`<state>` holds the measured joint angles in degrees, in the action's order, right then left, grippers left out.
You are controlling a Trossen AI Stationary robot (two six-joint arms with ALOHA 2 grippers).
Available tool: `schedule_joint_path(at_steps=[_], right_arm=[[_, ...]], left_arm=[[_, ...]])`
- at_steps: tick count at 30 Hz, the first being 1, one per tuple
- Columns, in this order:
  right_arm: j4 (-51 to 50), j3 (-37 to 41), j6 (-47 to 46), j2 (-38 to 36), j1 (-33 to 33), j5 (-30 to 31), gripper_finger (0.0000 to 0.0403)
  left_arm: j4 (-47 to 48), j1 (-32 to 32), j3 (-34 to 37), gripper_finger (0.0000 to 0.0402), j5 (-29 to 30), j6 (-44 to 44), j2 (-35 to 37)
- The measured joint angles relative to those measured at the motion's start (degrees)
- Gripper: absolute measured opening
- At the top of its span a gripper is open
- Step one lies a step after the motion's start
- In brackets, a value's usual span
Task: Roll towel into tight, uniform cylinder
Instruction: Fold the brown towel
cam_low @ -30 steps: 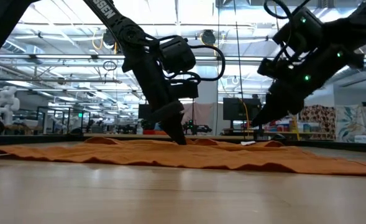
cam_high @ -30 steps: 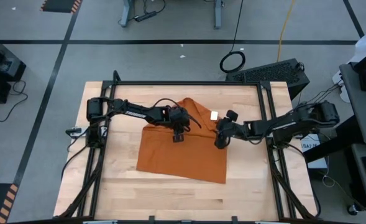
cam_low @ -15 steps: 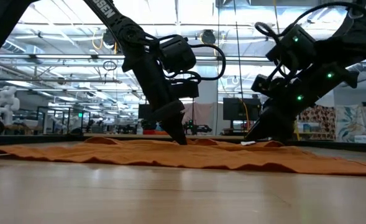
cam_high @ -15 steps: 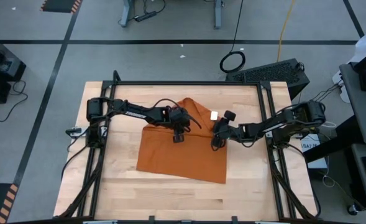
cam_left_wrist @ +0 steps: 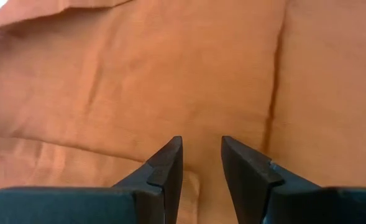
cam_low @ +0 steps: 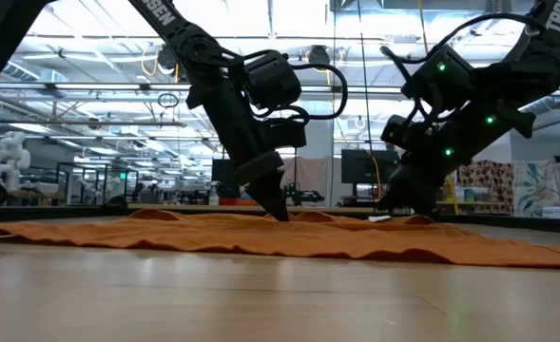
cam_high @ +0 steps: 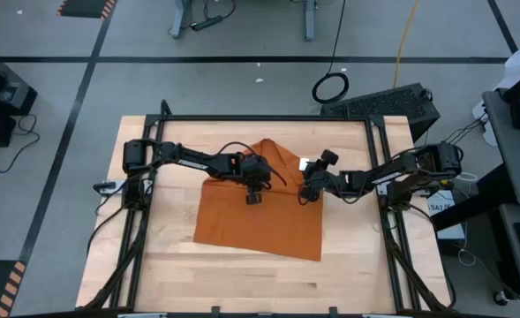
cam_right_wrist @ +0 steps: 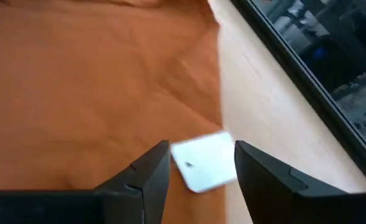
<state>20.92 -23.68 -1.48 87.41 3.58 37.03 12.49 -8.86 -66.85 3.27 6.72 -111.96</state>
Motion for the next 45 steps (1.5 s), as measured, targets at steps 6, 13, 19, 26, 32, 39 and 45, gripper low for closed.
schedule_joint_path(at_steps=[6, 13, 19, 26, 32, 39, 45], right_arm=[[1.2, 0.0, 0.0, -1.0, -2.9, -7.7, 0.0171], [1.2, 0.0, -1.8, 0.8, -3.4, -12.0, 0.0171], [0.8, 0.0, -2.4, 1.6, -3.2, -10.4, 0.0168], [1.0, 0.0, -2.4, 4.0, -2.7, -10.7, 0.0125], [2.5, 0.0, -3.8, 5.8, -1.7, -9.2, 0.0065], [2.5, 0.0, -3.5, 5.8, 0.5, -9.3, 0.0008], [2.6, -0.2, -0.9, 2.1, 1.3, -10.0, 0.0003]], left_arm=[[0.0, 0.0, 0.0, 0.0115, 0.0, 0.0, 0.0], [0.0, 0.0, 0.0, 0.0115, 0.0, 0.1, 0.0], [0.0, 0.0, 0.0, 0.0115, 0.0, 0.1, 0.0], [0.0, 0.0, 0.0, 0.0115, 0.0, 0.0, 0.0], [0.0, 0.0, 0.0, 0.0115, 0.0, -0.3, 0.0], [0.0, 0.0, 0.0, 0.0115, 0.0, -0.3, 0.0], [0.6, 0.0, -0.1, 0.0115, 0.0, -0.3, -0.2]])
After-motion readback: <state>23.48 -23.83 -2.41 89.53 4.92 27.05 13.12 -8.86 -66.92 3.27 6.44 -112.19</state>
